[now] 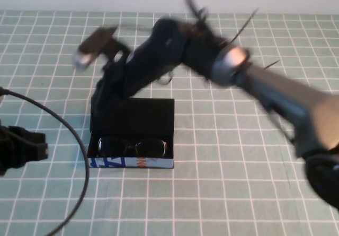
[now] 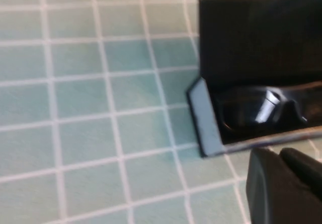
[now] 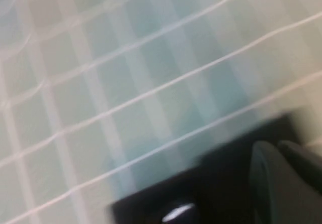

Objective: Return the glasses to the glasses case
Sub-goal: Place the glasses in the glasses case, then close the glasses case

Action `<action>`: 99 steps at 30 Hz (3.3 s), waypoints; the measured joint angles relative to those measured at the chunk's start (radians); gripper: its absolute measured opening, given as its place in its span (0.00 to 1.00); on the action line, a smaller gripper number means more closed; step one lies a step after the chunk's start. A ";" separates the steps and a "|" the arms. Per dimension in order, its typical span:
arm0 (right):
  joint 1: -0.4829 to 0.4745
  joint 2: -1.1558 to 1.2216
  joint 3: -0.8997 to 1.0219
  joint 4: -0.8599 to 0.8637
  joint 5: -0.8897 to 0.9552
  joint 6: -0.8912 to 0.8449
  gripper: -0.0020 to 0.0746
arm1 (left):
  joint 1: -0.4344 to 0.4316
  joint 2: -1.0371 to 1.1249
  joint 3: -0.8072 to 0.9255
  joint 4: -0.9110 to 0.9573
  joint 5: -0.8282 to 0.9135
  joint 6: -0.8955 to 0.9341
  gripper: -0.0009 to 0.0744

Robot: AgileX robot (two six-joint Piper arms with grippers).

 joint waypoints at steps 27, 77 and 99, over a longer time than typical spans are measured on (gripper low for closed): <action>-0.324 0.069 0.023 0.243 0.109 0.085 0.01 | -0.300 0.418 0.119 -0.968 -0.205 1.094 0.01; -0.117 0.127 0.021 0.307 0.340 -0.068 0.01 | -0.300 0.559 0.020 -0.997 -0.158 1.149 0.01; -0.121 -0.146 0.028 0.000 0.357 -0.003 0.01 | -0.300 0.265 0.020 -0.985 -0.227 1.166 0.01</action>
